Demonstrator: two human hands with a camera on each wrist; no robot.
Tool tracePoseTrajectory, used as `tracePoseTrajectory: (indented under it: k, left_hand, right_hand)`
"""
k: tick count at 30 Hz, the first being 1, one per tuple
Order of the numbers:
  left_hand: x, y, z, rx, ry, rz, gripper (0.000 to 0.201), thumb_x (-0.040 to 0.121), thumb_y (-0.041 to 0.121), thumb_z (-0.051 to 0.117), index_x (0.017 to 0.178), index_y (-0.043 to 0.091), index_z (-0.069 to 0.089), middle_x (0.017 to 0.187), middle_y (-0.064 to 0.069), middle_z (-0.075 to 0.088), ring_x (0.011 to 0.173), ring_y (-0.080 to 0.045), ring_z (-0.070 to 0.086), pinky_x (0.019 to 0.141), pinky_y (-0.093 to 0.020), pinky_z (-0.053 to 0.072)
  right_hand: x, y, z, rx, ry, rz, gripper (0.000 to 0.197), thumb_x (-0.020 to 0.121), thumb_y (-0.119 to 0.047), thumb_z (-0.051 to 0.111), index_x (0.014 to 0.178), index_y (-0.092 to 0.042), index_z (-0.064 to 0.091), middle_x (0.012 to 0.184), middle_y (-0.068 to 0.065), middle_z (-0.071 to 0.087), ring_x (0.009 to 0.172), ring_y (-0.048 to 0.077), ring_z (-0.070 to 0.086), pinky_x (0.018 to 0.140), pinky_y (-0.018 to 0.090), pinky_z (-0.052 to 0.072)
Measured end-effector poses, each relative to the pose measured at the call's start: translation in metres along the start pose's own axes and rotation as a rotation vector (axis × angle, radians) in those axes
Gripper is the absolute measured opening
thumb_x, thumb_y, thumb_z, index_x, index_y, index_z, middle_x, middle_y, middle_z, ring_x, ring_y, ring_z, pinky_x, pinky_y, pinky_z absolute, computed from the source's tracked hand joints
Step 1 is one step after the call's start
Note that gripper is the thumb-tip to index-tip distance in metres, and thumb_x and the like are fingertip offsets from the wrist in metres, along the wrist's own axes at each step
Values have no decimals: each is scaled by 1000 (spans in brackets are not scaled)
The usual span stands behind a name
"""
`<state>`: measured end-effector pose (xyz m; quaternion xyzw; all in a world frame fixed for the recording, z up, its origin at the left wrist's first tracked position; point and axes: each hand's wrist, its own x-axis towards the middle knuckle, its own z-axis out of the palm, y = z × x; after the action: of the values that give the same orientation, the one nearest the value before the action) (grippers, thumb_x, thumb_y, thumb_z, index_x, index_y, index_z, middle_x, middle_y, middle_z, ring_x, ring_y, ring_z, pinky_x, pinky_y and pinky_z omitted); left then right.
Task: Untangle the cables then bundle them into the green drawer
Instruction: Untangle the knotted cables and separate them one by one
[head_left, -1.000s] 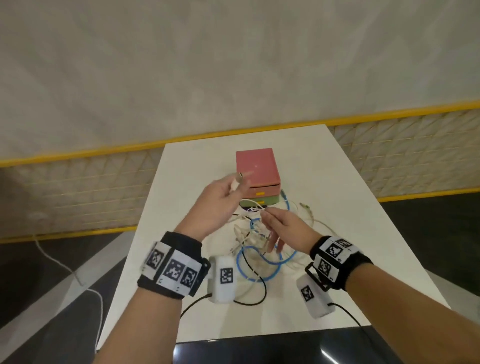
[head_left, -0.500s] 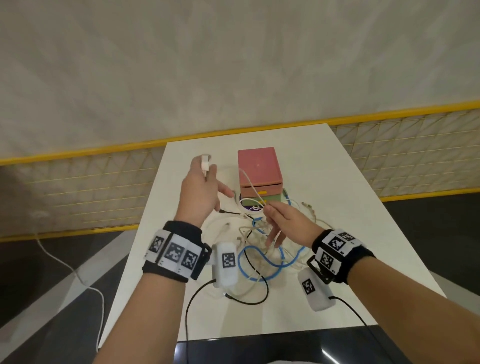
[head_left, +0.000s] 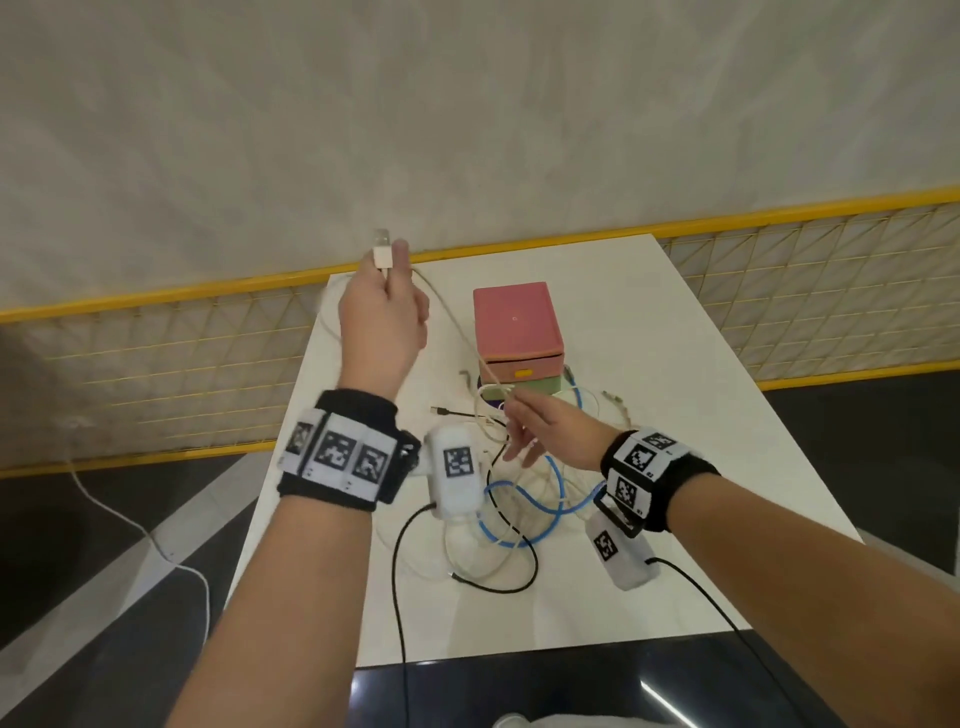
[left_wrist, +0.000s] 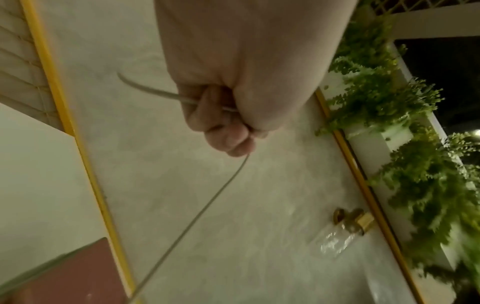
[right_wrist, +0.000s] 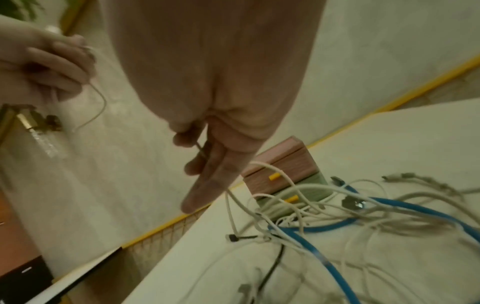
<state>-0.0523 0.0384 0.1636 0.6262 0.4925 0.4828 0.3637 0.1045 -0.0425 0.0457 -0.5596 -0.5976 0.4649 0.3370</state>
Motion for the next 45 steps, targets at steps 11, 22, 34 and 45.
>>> tracePoseTrajectory:
  k: [11,22,34,45]
  left_hand:
    - [-41,-39,11,521,-679,83,32,103,40,41,131,28,50,62,-5,63,43,-11,49,50,-28,48]
    - [-32,-23,1,415,-351,317,45,104,24,41,147,38,32,69,14,59,53,-12,60,60,-28,50]
    - [-35,-37,21,378,-368,245,32,103,22,44,131,14,56,62,-2,58,58,-24,54,63,-39,49]
    - [-46,-51,33,676,-588,283,32,103,37,41,128,23,57,71,-3,59,73,-28,64,68,-39,52]
  right_hand:
    - [3,-28,-13,-214,180,-235,22,102,-17,36,98,-6,56,83,11,57,63,14,57,59,24,52]
    - [-3,3,-14,-253,162,-29,27,103,-19,32,82,-16,49,71,2,56,67,21,63,65,38,52]
    - [1,11,-28,-301,116,-24,22,102,-20,38,109,-6,54,107,14,61,73,21,65,71,31,55]
    - [2,-1,-36,-319,147,-183,26,99,-15,45,112,-31,62,102,1,63,73,-2,58,66,24,56]
